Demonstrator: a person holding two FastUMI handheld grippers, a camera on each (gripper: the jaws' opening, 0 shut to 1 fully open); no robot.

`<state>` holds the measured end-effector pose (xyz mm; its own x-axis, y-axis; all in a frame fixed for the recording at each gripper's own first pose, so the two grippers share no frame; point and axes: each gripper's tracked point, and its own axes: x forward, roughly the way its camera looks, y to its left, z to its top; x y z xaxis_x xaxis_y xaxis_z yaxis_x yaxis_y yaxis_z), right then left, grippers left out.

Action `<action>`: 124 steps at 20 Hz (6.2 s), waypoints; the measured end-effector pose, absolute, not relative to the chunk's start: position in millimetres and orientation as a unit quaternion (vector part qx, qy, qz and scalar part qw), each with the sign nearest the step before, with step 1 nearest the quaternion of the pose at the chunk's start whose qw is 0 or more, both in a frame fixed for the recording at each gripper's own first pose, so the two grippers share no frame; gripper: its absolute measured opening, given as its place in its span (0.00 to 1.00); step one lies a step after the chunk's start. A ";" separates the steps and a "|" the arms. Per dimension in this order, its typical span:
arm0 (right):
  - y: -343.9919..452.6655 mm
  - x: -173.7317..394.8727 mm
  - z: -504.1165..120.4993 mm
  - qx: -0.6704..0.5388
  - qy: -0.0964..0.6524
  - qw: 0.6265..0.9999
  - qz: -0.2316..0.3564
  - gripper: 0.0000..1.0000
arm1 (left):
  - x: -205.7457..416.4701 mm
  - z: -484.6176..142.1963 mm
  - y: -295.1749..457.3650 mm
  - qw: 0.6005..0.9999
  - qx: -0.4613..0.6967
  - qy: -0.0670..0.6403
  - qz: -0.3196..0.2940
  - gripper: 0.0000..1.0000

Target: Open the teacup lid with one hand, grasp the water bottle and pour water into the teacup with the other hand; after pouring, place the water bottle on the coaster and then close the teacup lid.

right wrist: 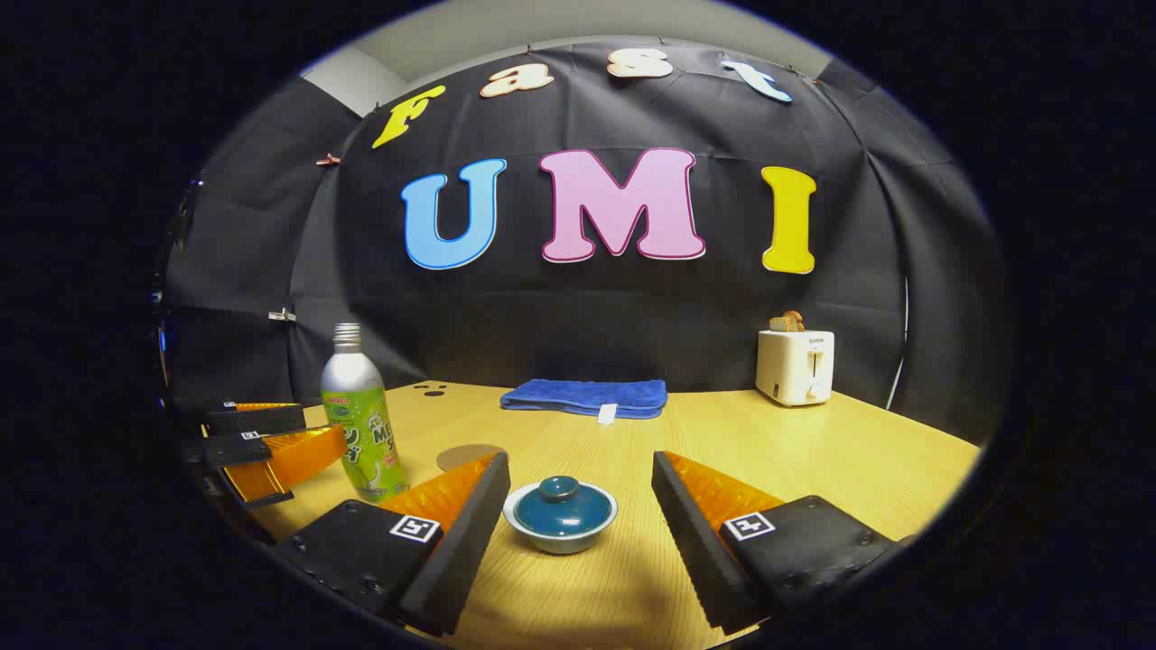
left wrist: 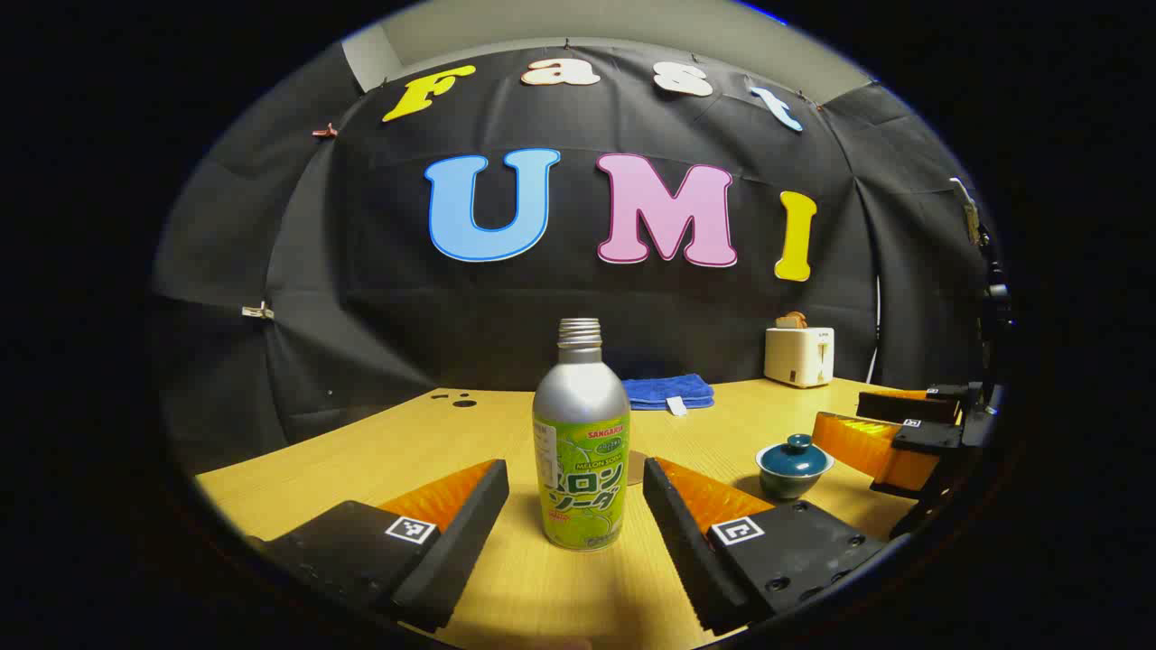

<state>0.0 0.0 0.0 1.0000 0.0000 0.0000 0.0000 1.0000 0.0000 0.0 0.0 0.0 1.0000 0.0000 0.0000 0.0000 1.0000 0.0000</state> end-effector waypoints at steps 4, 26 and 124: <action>2.0 -0.2 0.3 0.000 0.000 1.000 0.007 0.98 | 1.1 0.4 -1.8 1.000 0.000 -0.002 -0.003 0.95; 8.4 7.4 -9.0 -0.012 0.023 0.999 0.020 0.98 | 3.3 0.5 -0.7 1.000 0.001 -0.003 -0.003 0.95; -162.4 31.6 4.7 -0.002 0.002 0.999 -0.042 0.27 | 100.5 2.7 -95.1 0.707 0.698 -0.030 -0.114 0.79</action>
